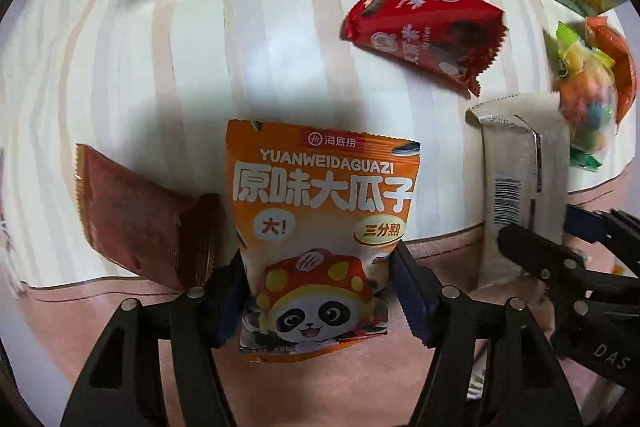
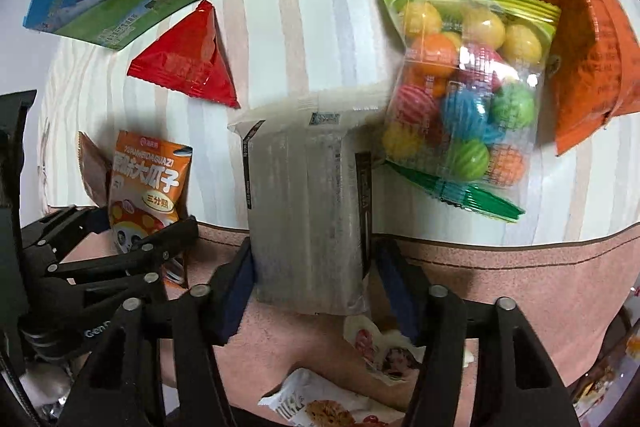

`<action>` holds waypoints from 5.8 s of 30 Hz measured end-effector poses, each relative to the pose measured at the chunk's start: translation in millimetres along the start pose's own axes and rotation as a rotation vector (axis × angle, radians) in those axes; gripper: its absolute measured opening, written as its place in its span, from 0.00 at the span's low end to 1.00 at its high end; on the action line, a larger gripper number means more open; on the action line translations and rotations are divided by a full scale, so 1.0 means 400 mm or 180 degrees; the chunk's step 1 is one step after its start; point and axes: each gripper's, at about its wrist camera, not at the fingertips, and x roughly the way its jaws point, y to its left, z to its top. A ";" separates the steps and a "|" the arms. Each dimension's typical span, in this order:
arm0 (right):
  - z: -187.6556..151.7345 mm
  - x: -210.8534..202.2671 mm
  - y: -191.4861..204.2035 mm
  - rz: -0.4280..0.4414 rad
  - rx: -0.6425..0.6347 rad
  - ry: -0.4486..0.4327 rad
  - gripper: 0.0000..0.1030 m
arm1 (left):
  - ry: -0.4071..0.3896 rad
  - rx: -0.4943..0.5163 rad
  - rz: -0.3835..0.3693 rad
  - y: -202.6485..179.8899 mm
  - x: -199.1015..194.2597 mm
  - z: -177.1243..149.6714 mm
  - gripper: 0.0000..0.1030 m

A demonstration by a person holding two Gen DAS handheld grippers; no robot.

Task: Organize snacks
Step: 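Grasp the orange sunflower-seed bag with left gripper while right grasps the white wafer pack, then carry both packets into the cardboard box and open both grippers, then withdraw both tools from the box toward the snacks on the bed edge, then grasp the white nitz cookie pack with left gripper while right grasps the white-red snack pack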

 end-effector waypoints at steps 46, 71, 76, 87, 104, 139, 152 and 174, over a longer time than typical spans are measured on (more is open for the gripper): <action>0.300 -0.626 -0.038 0.0380 -0.0109 -0.1419 0.56 | -0.1243 -0.0554 -0.0544 0.003 -0.572 0.295 0.56; 0.866 -0.335 -0.087 -0.0676 0.0095 -0.0798 0.89 | -0.0526 -0.0553 -0.0155 0.095 -0.286 0.770 0.90; 0.866 -0.318 -0.076 -0.0677 0.0097 -0.0814 0.92 | -0.0518 -0.0548 -0.0176 0.086 -0.288 0.765 0.90; 0.763 -0.364 -0.068 -0.0554 0.0104 -0.0965 0.92 | -0.0913 -0.0539 -0.0239 0.063 -0.348 0.651 0.90; 0.445 -0.508 0.022 -0.0480 -0.0216 -0.1622 0.92 | -0.1795 -0.0529 -0.0046 0.004 -0.548 0.316 0.90; -0.226 -0.076 -0.184 0.0693 0.0928 0.0108 0.68 | -0.0209 -0.0237 0.0004 -0.108 -0.158 -0.229 0.90; -0.317 0.061 -0.061 0.1614 0.0952 0.0571 0.78 | 0.0530 -0.0913 -0.0671 -0.028 -0.046 -0.345 0.88; -0.142 -0.125 0.032 -0.0314 -0.1150 -0.0388 0.77 | 0.0203 -0.0646 -0.0370 -0.124 -0.009 -0.256 0.52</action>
